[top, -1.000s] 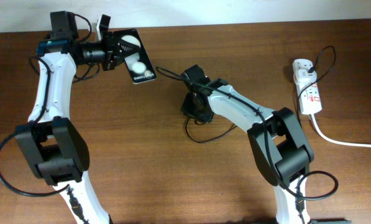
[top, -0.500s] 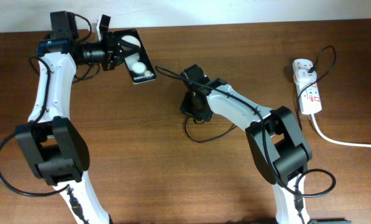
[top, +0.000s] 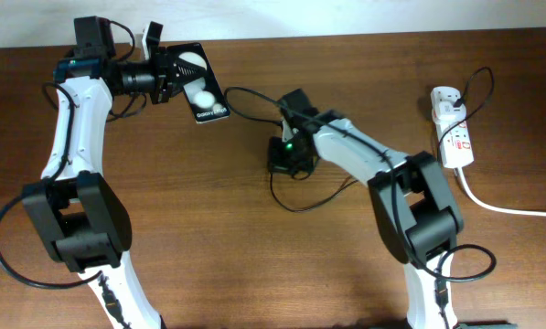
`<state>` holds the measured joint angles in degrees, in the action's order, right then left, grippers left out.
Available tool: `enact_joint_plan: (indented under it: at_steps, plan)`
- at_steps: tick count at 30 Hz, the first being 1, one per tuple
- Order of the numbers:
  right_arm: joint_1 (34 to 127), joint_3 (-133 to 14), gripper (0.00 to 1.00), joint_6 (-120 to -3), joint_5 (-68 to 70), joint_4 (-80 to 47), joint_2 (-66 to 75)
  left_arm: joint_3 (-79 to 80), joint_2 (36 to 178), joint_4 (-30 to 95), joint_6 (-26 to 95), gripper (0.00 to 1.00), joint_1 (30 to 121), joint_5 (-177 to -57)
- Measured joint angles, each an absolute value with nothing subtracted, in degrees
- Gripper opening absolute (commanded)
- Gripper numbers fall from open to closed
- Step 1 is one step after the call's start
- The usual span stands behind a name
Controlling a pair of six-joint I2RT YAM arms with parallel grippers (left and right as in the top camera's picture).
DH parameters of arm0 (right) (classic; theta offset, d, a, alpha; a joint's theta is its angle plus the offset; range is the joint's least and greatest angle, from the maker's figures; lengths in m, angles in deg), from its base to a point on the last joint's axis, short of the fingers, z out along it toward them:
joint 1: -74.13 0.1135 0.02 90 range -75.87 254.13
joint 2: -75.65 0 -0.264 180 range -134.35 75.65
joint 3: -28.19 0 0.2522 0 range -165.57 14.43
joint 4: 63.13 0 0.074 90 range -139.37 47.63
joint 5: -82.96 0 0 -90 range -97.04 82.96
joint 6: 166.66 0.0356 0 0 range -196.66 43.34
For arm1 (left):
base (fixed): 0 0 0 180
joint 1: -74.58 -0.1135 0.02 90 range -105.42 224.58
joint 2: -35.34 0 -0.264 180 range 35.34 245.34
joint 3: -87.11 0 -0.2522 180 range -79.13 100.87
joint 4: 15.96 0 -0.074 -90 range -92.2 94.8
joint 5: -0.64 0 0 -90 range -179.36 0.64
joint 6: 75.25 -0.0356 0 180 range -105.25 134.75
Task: Plug charger to phone and switch on socket
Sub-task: 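Close the right gripper on the USB-C plug and lift it, then carry the plug with the right gripper up to the phone's bottom port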
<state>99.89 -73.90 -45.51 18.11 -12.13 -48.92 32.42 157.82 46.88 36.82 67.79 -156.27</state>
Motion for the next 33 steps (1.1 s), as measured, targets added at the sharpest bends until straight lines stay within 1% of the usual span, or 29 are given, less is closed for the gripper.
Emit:
enact_joint_plan:
  at_steps: [4, 7, 12, 16, 20, 23, 26, 29, 33]
  plan:
    - [95.6, -73.9, 0.04, -54.9, 27.7, -10.9, -44.8, 32.4, 157.8, 46.9, 36.8, 0.0, 67.8, -156.3]
    - [95.6, -73.9, 0.04, -59.0, 31.6, -10.6, -39.7, 32.4, 157.8, 46.9, 36.8, 0.0, 67.8, -156.3]
    - [95.6, -73.9, 0.04, -61.0, 33.2, -9.8, -30.1, 32.4, 157.8, 47.4, 36.8, 0.0, 67.8, -156.3]
    - [95.6, -73.9, 0.04, -62.1, 33.4, -6.2, -21.4, 32.4, 157.8, 48.7, 36.1, 0.0, 68.0, -156.3]
    - [95.5, -73.9, 0.04, -63.0, 33.6, -3.6, -14.9, 32.4, 157.8, 49.8, 35.4, 0.0, 70.1, -156.3]
    - [92.6, -73.9, 0.04, -63.6, 34.0, 0.7, -8.9, 32.4, 157.8, 49.9, 34.8, 0.0, 73.3, -156.3]
    - [87.5, -73.4, 0.04, -65.7, 37.7, 2.8, -4.7, 32.4, 157.8, 49.8, 33.1, 0.0, 75.5, -157.1]
    - [84.3, -67.0, 0.04, -66.6, 43.0, -1.3, -2.0, 32.4, 157.8, 49.1, 29.9, 0.0, 76.9, -160.4]
    - [81.0, -52.6, 0.04, -62.8, 50.7, -16.2, -0.9, 32.4, 157.8, 49.0, 26.4, 0.0, 77.9, -165.0]
